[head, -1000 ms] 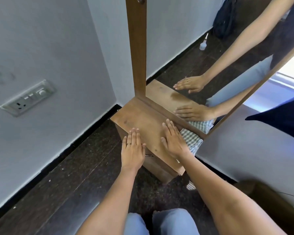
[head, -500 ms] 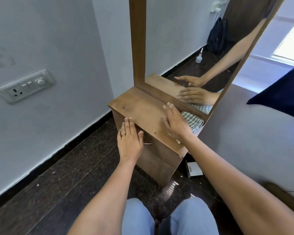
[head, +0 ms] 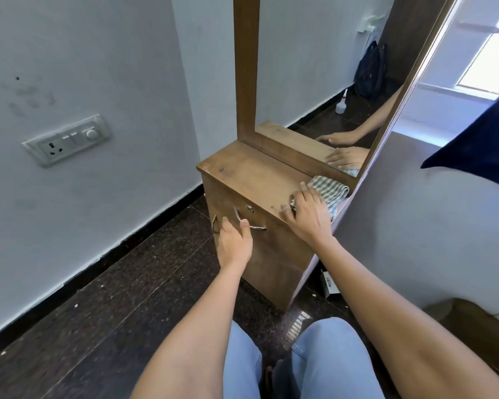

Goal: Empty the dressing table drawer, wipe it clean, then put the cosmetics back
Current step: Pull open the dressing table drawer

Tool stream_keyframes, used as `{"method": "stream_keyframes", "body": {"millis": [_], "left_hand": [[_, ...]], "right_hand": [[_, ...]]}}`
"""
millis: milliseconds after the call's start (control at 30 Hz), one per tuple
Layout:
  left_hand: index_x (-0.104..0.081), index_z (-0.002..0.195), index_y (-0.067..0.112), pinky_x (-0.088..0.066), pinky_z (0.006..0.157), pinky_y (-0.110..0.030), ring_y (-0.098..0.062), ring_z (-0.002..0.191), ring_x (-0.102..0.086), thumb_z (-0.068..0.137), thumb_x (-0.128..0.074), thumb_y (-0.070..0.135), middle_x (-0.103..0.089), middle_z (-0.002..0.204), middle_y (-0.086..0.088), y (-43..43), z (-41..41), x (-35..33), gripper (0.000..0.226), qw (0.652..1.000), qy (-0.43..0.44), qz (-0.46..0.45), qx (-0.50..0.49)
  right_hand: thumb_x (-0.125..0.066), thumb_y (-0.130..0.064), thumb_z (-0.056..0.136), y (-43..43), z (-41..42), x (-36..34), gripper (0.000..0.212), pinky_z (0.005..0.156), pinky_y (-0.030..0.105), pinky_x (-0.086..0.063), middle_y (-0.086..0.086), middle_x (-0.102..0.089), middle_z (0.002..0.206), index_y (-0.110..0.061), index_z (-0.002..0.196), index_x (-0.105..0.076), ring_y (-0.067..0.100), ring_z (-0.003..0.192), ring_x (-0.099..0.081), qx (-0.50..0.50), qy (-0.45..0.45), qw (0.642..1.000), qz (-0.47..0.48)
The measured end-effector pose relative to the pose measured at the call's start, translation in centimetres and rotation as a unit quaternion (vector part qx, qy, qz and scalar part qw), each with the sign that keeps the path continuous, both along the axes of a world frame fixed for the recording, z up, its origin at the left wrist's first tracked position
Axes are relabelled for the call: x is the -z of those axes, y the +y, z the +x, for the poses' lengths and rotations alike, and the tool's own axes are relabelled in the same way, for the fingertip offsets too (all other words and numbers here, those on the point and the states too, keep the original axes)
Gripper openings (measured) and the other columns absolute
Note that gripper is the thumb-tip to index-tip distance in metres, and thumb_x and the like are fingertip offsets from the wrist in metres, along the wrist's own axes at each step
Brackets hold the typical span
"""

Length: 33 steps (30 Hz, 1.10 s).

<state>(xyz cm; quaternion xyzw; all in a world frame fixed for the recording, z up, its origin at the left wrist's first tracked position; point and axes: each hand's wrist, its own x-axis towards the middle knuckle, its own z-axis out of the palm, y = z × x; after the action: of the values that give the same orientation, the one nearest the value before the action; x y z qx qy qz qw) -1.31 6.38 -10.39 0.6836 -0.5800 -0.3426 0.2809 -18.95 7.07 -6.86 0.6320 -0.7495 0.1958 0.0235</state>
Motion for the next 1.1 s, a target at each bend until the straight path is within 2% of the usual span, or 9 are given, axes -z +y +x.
{"method": "stream_keyframes", "body": {"millis": [133, 300, 367, 467, 533, 600, 767, 967, 1100], "left_hand": [[-0.032, 0.145, 0.01, -0.038, 0.103, -0.044, -0.036, 0.128, -0.044, 0.091, -0.044, 0.061, -0.042, 0.144, -0.015, -0.7, -2.1, -1.3, 0.075, 0.949, 0.232, 0.182, -0.113], [-0.03, 0.148, 0.02, -0.033, 0.11, -0.052, -0.032, 0.133, -0.04, 0.04, -0.06, 0.092, -0.039, 0.148, -0.009, -3.0, -3.2, -1.2, 0.134, 0.859, 0.422, 0.253, -0.143], [-0.035, 0.146, 0.021, -0.033, 0.111, -0.05, -0.03, 0.131, -0.042, 0.022, -0.063, 0.093, -0.043, 0.145, -0.009, -3.4, -3.2, -1.4, 0.146, 0.856, 0.427, 0.265, -0.12], [-0.042, 0.142, 0.017, -0.035, 0.111, -0.046, -0.028, 0.126, -0.047, 0.042, -0.065, 0.087, -0.05, 0.139, -0.011, -3.3, -3.0, -1.9, 0.124, 0.861, 0.433, 0.256, -0.079], [-0.042, 0.142, 0.016, -0.035, 0.111, -0.046, -0.028, 0.126, -0.047, 0.033, -0.064, 0.09, -0.05, 0.138, -0.011, -3.0, -2.9, -1.7, 0.133, 0.863, 0.43, 0.257, -0.071], [-0.045, 0.14, 0.016, -0.036, 0.109, -0.048, -0.029, 0.123, -0.05, 0.016, -0.064, 0.092, -0.053, 0.135, -0.01, -2.7, -2.6, -1.0, 0.147, 0.865, 0.42, 0.262, -0.082], [-0.04, 0.142, 0.021, -0.037, 0.106, -0.053, -0.031, 0.123, -0.049, 0.014, -0.069, 0.091, -0.052, 0.137, -0.008, -2.6, -0.8, 1.9, 0.149, 0.866, 0.393, 0.277, -0.138], [-0.015, 0.148, 0.006, -0.03, 0.11, -0.044, -0.031, 0.133, -0.037, 0.063, -0.076, 0.067, -0.036, 0.147, -0.014, 1.2, 1.9, -0.8, 0.121, 0.891, 0.35, 0.242, -0.156], [-0.012, 0.143, 0.009, -0.036, 0.103, -0.043, -0.034, 0.128, -0.041, 0.065, -0.076, 0.064, -0.038, 0.141, -0.018, 3.0, 3.4, -0.7, 0.115, 0.912, 0.289, 0.221, -0.192]], "right_hand": [[-0.045, -0.04, 0.095, -0.4, -0.3, 0.5, 0.041, 0.115, 0.039, -0.02, 0.012, -0.038, 0.15, -0.012, 0.122, -0.054, 0.027, 0.141, -0.03, 0.007, 0.014, 1.0, -0.007], [-0.043, -0.039, 0.095, -0.5, -0.4, 0.8, 0.043, 0.116, 0.037, -0.016, 0.009, -0.038, 0.15, -0.013, 0.128, -0.053, 0.024, 0.142, -0.028, 0.005, 0.012, 1.0, -0.014], [-0.043, -0.039, 0.095, -0.5, -0.4, 0.7, 0.044, 0.116, 0.036, -0.016, 0.009, -0.039, 0.15, -0.013, 0.13, -0.052, 0.024, 0.142, -0.029, 0.006, 0.014, 1.0, -0.016], [-0.045, -0.039, 0.095, -0.5, -0.5, 0.7, 0.042, 0.116, 0.035, -0.017, 0.008, -0.04, 0.149, -0.013, 0.127, -0.054, 0.023, 0.141, -0.03, 0.006, 0.007, 1.0, -0.018], [-0.045, -0.038, 0.095, -0.5, -0.6, 0.7, 0.042, 0.116, 0.036, -0.017, 0.008, -0.041, 0.149, -0.013, 0.128, -0.054, 0.023, 0.141, -0.03, 0.005, 0.006, 1.0, -0.019], [-0.045, -0.039, 0.095, -0.6, -0.7, 0.8, 0.043, 0.116, 0.036, -0.018, 0.008, -0.041, 0.149, -0.014, 0.129, -0.053, 0.023, 0.141, -0.03, 0.005, 0.004, 1.0, -0.018], [-0.042, -0.042, 0.096, -0.5, -0.8, 0.7, 0.047, 0.116, 0.037, -0.018, 0.007, -0.039, 0.15, -0.014, 0.132, -0.051, 0.022, 0.142, -0.029, 0.003, 0.005, 1.0, -0.009], [-0.042, -0.042, 0.095, -0.5, -0.7, 0.5, 0.047, 0.116, 0.038, -0.019, 0.008, -0.039, 0.15, -0.013, 0.132, -0.051, 0.023, 0.141, -0.029, 0.004, 0.007, 1.0, -0.001], [-0.043, -0.041, 0.095, -0.3, -0.5, 0.4, 0.046, 0.116, 0.04, -0.019, 0.009, -0.036, 0.151, -0.013, 0.131, -0.051, 0.024, 0.142, -0.029, 0.009, 0.006, 1.0, 0.002]]}}
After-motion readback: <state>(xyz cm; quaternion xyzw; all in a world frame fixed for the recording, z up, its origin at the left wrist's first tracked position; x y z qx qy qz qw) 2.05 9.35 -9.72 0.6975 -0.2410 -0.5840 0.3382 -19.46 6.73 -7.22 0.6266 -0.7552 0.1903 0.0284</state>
